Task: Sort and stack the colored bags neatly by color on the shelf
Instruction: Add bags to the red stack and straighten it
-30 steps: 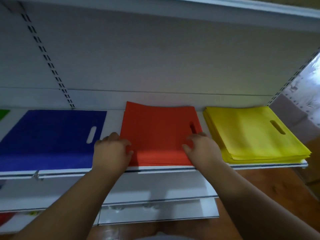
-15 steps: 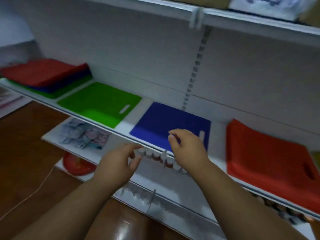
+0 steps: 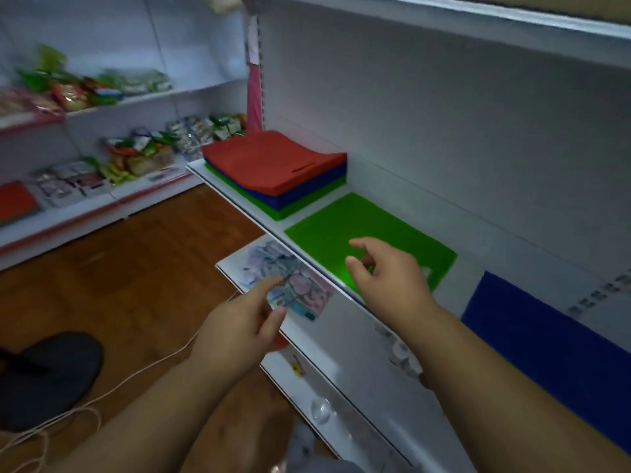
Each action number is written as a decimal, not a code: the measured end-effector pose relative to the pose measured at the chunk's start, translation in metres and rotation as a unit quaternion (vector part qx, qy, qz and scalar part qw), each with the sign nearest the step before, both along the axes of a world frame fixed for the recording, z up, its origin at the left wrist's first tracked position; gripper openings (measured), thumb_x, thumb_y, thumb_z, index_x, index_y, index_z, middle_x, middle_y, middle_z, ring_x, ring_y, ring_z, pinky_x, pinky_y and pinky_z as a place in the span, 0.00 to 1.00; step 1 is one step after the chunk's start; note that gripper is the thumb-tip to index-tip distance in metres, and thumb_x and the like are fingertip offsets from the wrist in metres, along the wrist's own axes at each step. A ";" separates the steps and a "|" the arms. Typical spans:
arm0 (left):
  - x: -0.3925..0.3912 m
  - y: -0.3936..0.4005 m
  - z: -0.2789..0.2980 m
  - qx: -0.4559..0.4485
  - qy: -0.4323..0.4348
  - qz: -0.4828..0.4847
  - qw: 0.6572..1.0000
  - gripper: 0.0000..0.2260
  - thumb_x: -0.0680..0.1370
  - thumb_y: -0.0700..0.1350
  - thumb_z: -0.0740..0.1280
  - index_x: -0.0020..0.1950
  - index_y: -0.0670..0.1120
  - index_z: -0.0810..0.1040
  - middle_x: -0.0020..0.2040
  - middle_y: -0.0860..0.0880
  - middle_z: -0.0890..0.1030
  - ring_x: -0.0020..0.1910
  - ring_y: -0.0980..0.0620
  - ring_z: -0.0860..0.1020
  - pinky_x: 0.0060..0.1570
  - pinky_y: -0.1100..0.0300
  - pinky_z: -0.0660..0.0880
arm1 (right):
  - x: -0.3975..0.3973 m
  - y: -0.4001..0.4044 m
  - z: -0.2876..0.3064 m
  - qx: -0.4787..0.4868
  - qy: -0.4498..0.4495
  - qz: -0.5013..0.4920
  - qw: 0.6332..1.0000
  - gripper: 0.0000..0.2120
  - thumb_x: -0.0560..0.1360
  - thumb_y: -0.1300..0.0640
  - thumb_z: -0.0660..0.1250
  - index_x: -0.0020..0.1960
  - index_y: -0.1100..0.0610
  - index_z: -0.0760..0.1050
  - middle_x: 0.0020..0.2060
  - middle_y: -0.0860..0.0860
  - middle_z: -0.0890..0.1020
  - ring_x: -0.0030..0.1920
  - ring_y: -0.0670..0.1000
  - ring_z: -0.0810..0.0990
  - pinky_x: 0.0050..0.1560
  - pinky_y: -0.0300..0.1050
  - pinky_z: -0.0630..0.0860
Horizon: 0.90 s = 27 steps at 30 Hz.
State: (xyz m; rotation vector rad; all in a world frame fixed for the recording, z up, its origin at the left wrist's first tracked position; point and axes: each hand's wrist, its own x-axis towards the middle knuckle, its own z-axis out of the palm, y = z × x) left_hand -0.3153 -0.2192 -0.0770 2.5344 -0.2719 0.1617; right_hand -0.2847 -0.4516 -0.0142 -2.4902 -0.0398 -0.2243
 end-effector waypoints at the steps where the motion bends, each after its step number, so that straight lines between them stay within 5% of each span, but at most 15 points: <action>1: 0.016 0.007 0.000 0.006 0.000 0.007 1.000 0.22 0.79 0.57 0.62 0.73 0.60 0.64 0.45 0.58 0.81 0.41 0.55 0.79 0.39 0.54 0.77 | 0.022 0.010 -0.001 0.011 -0.001 0.014 1.000 0.19 0.78 0.50 0.66 0.68 0.50 0.74 0.37 0.46 0.78 0.40 0.49 0.77 0.44 0.45 0.75; 9: 0.115 0.071 0.014 0.015 -0.008 0.066 0.998 0.21 0.80 0.59 0.61 0.73 0.62 0.64 0.44 0.59 0.80 0.40 0.59 0.78 0.36 0.59 0.78 | 0.164 0.090 0.001 -0.004 0.091 0.103 0.990 0.29 0.78 0.46 0.64 0.76 0.43 0.59 0.40 0.45 0.79 0.44 0.48 0.79 0.49 0.47 0.76; 13: 0.152 0.097 0.005 -0.008 0.012 0.048 0.999 0.20 0.80 0.58 0.60 0.72 0.65 0.62 0.44 0.60 0.79 0.39 0.61 0.78 0.37 0.57 0.79 | 0.206 0.119 -0.006 -0.046 0.137 0.102 0.984 0.33 0.78 0.44 0.64 0.78 0.42 0.53 0.55 0.50 0.80 0.60 0.54 0.78 0.56 0.47 0.74; 16: 0.191 0.119 -0.006 -0.091 0.082 0.017 0.992 0.19 0.80 0.58 0.62 0.69 0.69 0.62 0.44 0.59 0.78 0.38 0.59 0.79 0.39 0.55 0.80 | 0.218 0.137 -0.013 -0.063 0.180 0.059 0.980 0.30 0.76 0.38 0.64 0.75 0.44 0.62 0.65 0.48 0.76 0.63 0.52 0.76 0.59 0.47 0.74; 19: 0.238 0.136 -0.003 -0.257 0.208 -0.014 0.944 0.19 0.80 0.55 0.64 0.70 0.65 0.64 0.50 0.54 0.80 0.39 0.54 0.82 0.38 0.56 0.79 | 0.216 0.148 -0.019 -0.008 0.134 -0.075 0.988 0.17 0.73 0.36 0.67 0.53 0.47 0.74 0.46 0.42 0.80 0.46 0.47 0.80 0.45 0.43 0.75; 22: 0.280 0.144 -0.002 -0.448 0.294 0.011 0.844 0.19 0.81 0.50 0.65 0.70 0.58 0.66 0.51 0.45 0.80 0.34 0.49 0.81 0.35 0.60 0.76 | 0.209 0.153 -0.018 0.008 0.103 -0.204 0.974 0.10 0.76 0.44 0.69 0.43 0.50 0.73 0.39 0.43 0.79 0.38 0.43 0.77 0.34 0.38 0.68; 25: 0.315 0.154 -0.010 -0.546 0.286 0.075 0.784 0.15 0.80 0.43 0.66 0.67 0.51 0.73 0.34 0.45 0.77 0.26 0.54 0.73 0.26 0.63 0.68 | 0.193 0.156 -0.021 -0.016 0.077 -0.252 0.965 0.03 0.78 0.52 0.67 0.50 0.47 0.78 0.49 0.46 0.83 0.50 0.50 0.81 0.40 0.37 0.69; 27: 0.322 0.158 -0.012 -0.519 0.259 0.088 0.810 0.14 0.79 0.40 0.68 0.64 0.49 0.77 0.33 0.46 0.76 0.25 0.55 0.71 0.25 0.65 0.69 | 0.171 0.158 -0.023 -0.026 0.041 -0.255 0.966 0.13 0.78 0.53 0.67 0.62 0.49 0.78 0.59 0.47 0.82 0.58 0.52 0.80 0.52 0.38 0.71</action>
